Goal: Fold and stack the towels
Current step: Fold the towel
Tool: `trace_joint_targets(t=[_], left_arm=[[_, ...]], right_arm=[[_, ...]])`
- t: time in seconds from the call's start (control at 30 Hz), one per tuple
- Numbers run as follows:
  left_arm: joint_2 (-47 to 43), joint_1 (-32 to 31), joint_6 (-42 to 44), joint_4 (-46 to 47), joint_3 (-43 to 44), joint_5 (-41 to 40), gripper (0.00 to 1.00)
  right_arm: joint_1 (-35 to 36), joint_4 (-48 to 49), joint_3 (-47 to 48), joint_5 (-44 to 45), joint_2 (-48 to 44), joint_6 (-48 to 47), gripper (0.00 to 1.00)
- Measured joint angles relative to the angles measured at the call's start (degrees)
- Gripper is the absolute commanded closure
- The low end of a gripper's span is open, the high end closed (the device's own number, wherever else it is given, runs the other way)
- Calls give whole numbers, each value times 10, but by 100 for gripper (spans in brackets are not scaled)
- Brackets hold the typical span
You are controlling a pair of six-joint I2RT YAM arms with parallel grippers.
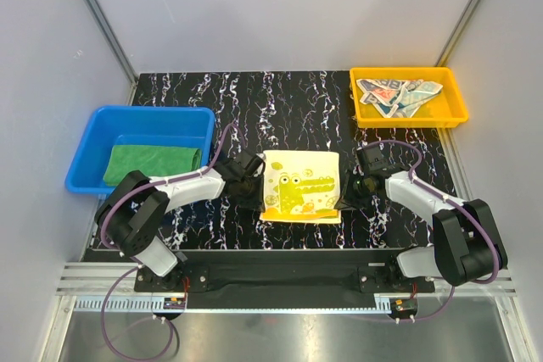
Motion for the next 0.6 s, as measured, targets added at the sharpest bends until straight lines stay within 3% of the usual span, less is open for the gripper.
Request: trace_joint_targets(t=[0.07,0.17,0.4,0.6], left_arm=[[0,0,1,-1,0,0,75],[0,-2,0,-3,1,-1,75],[0,-9,-1,-17,12,-1,99],[0,-9,0,-31,18,-3,100]], right_arm=[[0,0,0,0,0,0,100],[0,0,0,0,0,0,100],[0,1,0,0,3,0,100],[0,0,0,1,3,0,100]])
